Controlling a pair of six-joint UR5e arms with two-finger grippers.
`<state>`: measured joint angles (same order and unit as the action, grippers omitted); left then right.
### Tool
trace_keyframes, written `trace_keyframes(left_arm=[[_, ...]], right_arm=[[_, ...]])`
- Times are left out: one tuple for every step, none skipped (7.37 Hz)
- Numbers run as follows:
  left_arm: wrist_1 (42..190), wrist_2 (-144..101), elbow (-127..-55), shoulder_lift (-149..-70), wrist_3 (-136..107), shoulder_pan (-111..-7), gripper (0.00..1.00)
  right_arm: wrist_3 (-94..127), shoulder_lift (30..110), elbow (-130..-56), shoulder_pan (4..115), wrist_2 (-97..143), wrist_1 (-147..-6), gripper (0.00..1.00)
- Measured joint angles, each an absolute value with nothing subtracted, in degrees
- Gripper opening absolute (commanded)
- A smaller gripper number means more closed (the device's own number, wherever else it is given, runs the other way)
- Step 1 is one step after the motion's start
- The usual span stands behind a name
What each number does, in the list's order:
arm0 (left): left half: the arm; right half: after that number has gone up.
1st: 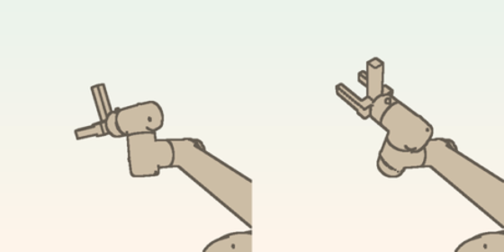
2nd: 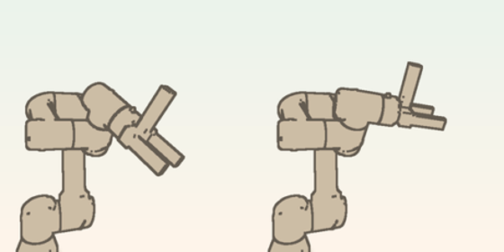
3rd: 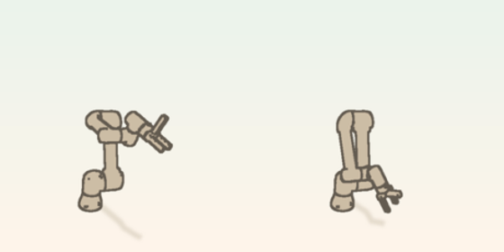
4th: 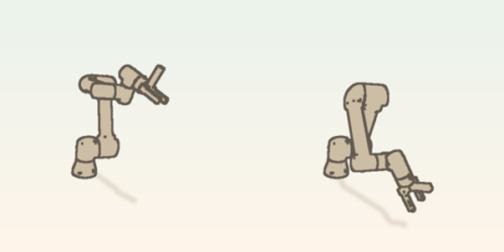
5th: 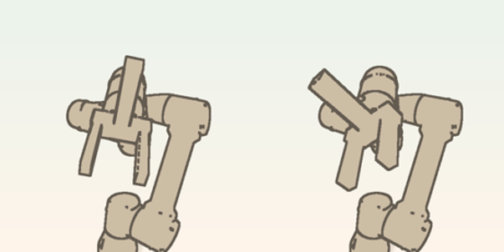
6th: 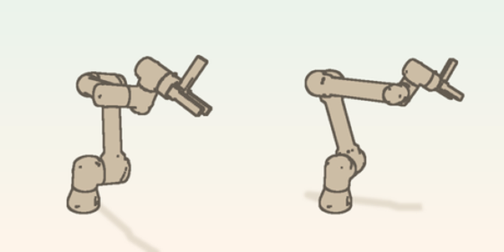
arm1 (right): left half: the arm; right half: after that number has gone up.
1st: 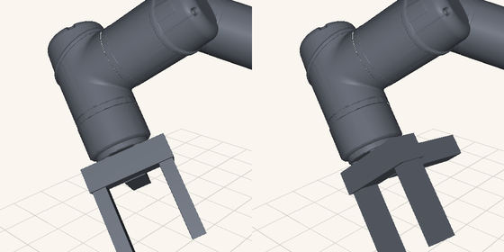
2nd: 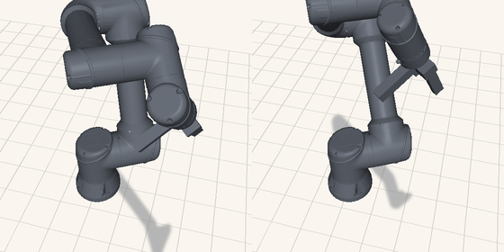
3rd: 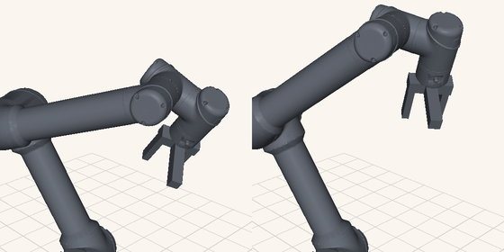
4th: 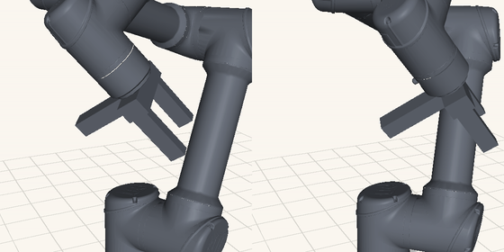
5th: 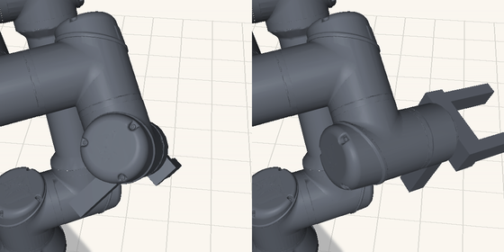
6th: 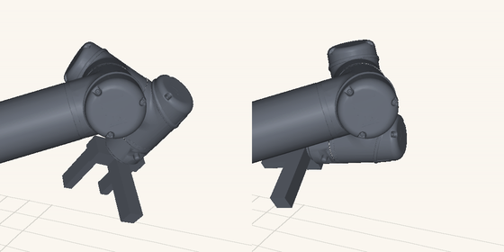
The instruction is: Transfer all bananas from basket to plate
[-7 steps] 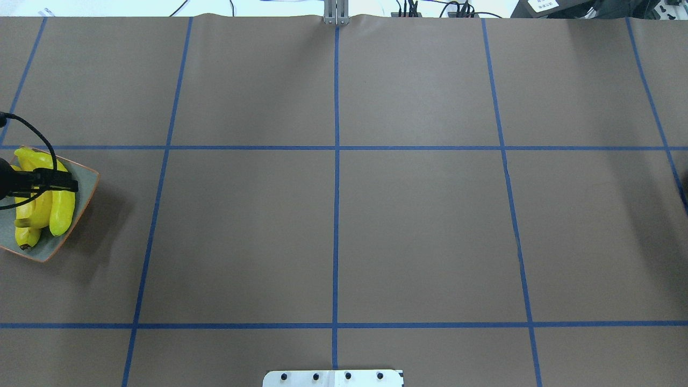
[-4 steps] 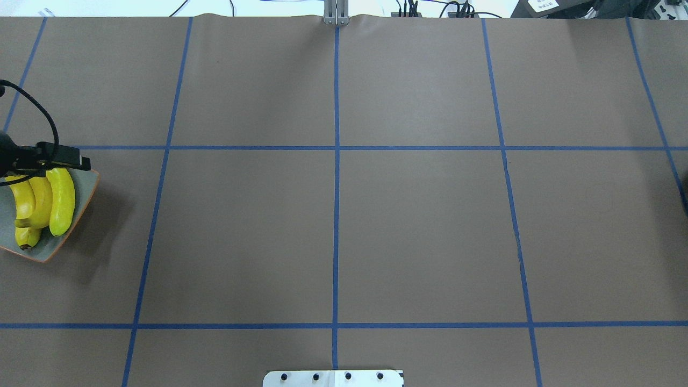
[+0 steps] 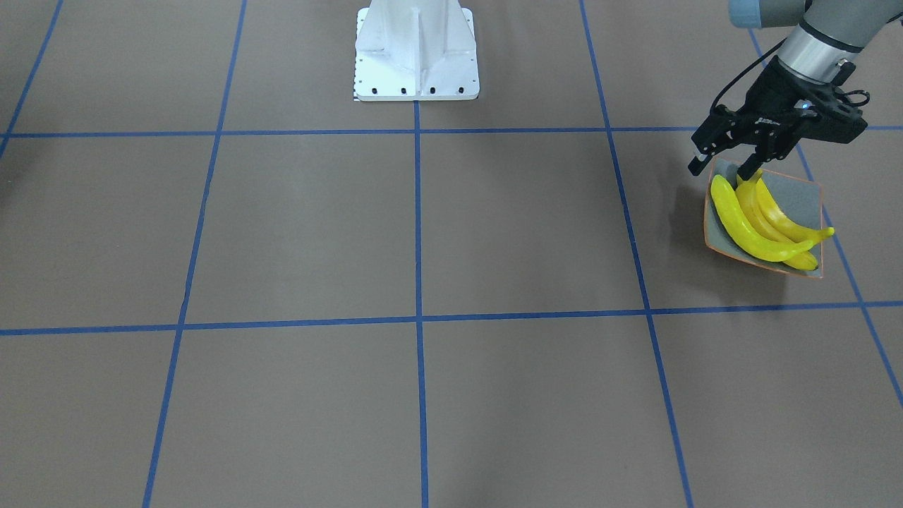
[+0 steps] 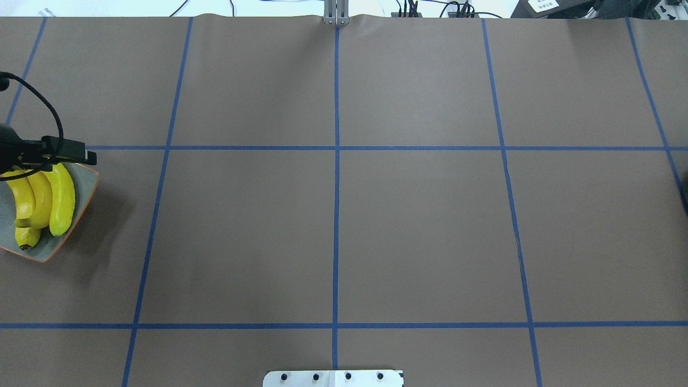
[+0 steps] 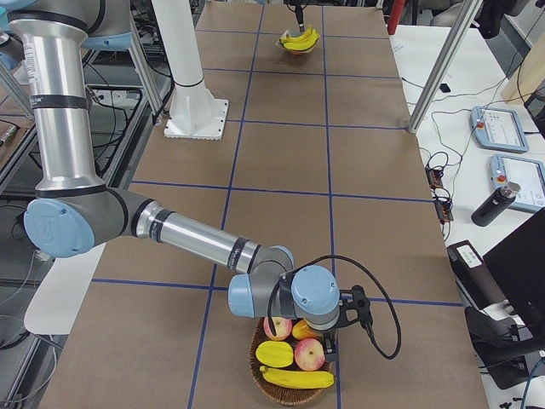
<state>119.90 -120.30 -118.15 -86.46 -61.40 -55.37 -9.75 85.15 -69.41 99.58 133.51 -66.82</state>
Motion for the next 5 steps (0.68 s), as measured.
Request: trace_keyframes(left_arm=[[119.94,-120.22,-118.18,-86.58,-61.42,-55.40,1.00],[119.96,-120.13,-118.20,-86.60,-61.43,-55.43,1.00],[119.99,-120.07,-118.23,-86.61,-61.43,-55.44,1.00],[120.03,-120.01,-118.27,-86.63,-61.44,-55.44,1.00],[120.05,-120.00,-118.27,-86.65,-61.43,-55.42,1.00]], right_arm=[[-5.96,84.47,-67.78,99.75,131.17,-65.25,0.98],[-2.06,83.89,-64.83,99.80,128.89,-61.04,0.98],[1.31,83.07,-60.01,99.80,126.49,-54.66,0.97],[4.02,82.24,-55.64,99.74,124.32,-49.17,0.97],[6.89,81.67,-52.85,99.61,123.05,-45.57,0.97]])
